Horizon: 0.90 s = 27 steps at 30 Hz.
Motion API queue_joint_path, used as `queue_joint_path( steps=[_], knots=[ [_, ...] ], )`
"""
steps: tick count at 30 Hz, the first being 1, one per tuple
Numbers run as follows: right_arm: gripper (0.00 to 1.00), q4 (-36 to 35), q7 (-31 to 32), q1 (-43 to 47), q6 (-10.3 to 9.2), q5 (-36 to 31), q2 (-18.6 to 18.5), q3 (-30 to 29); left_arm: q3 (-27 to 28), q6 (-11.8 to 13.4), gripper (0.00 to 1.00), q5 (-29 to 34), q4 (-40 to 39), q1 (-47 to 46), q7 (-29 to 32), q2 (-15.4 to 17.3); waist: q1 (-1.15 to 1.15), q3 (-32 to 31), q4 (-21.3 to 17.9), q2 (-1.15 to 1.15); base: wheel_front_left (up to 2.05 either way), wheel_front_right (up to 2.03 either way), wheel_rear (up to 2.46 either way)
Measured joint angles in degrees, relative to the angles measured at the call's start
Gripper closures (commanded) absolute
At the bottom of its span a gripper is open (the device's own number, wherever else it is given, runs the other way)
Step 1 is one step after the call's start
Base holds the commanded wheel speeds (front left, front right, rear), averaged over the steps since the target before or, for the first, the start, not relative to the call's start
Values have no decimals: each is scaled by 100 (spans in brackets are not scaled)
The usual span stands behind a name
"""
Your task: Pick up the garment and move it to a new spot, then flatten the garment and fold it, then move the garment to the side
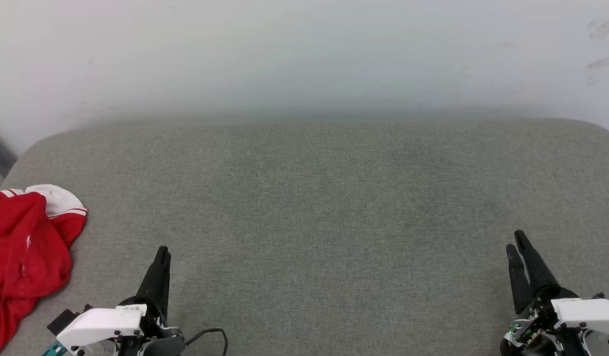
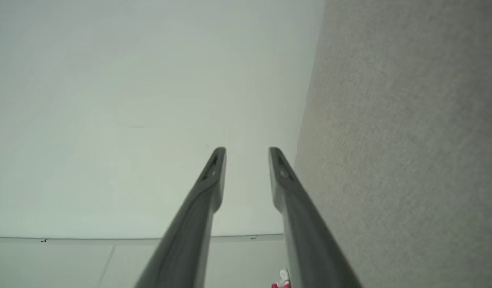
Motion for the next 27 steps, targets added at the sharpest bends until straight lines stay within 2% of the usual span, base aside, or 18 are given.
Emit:
queue_joint_path(
  steps=[10, 15, 21, 27],
  knots=[
    [0, -214, -218, 112, -1, -2, 7, 47, -394, 1, 0, 7, -131, 55, -271, -10, 1, 3, -11, 0, 0, 0, 0],
    [0, -323, -359, 149, -1, -162, -10, 116, -531, 0, 0, 213, -269, 5, -401, -9, 1, 1, -17, 0, 0, 0, 0],
    [0, -447, -545, 177, -1, -659, -120, 238, -703, 0, 0, 846, -393, -1, -552, -7, 1, -3, -18, 0, 0, 0, 0],
    [0, -573, -684, 231, -1, -1579, -226, 320, -831, 1, 0, 1501, -475, -4, -683, -4, 1, -12, -7, 0, 0, 0, 0]
  ],
)
